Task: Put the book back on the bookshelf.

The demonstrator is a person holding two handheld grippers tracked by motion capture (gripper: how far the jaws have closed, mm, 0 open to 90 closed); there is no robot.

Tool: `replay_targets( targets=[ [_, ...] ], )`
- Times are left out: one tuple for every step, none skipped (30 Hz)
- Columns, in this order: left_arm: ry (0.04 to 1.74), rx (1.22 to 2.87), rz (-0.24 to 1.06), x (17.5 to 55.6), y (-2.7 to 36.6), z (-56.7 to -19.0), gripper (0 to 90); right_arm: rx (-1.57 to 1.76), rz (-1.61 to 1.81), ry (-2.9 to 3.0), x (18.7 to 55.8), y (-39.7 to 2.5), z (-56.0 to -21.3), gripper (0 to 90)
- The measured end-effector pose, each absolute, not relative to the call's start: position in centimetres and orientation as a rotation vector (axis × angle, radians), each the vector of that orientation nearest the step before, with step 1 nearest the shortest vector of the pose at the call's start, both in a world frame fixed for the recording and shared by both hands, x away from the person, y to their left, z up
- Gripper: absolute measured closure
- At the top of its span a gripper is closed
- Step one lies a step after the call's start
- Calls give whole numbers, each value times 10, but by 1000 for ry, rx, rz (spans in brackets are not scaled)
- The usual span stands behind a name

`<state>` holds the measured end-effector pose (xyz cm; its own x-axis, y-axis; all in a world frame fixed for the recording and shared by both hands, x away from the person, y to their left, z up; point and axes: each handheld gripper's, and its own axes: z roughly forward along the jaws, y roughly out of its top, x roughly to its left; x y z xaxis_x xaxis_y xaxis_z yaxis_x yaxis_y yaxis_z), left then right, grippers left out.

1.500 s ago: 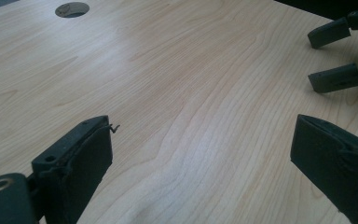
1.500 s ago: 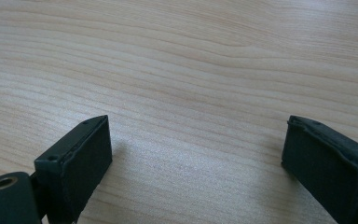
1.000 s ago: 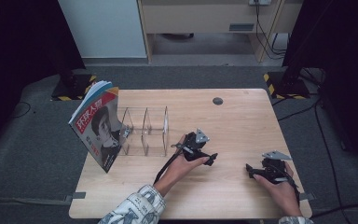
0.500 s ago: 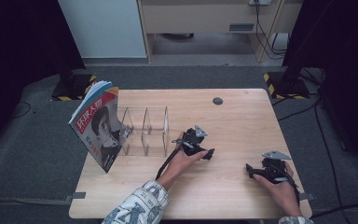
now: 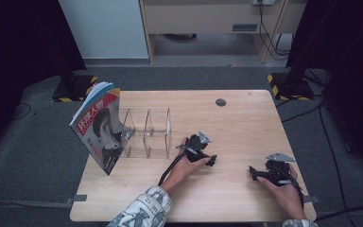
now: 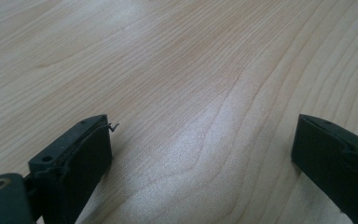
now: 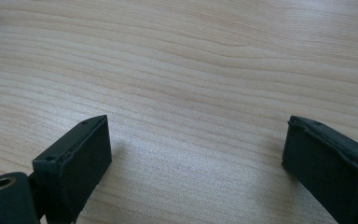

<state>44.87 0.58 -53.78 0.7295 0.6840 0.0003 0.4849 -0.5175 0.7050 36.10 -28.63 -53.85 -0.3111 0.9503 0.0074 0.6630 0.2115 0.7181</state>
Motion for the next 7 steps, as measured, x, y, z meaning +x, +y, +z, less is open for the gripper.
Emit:
replay_targets(
  targets=[
    [884, 2223, 363, 449, 6, -538, 30, 1493, 876, 2053, 361, -286, -538, 81],
    [885, 2223, 363, 449, 6, -538, 26, 1495, 876, 2052, 361, -286, -538, 81],
    [893, 2223, 367, 448, 6, -538, 21, 1493, 876, 2053, 361, -286, -538, 80],
    [893, 2223, 367, 448, 6, -538, 18, 1495, 876, 2051, 361, -286, -538, 80],
    [900, 2221, 368, 448, 6, -538, 16, 1493, 875, 2053, 361, -286, -538, 80],
    [900, 2221, 368, 448, 6, -538, 14, 1494, 875, 2051, 361, -286, -538, 79],
    [908, 2218, 371, 447, 6, -538, 14, 1494, 875, 2051, 361, -286, -538, 79]
  ],
)
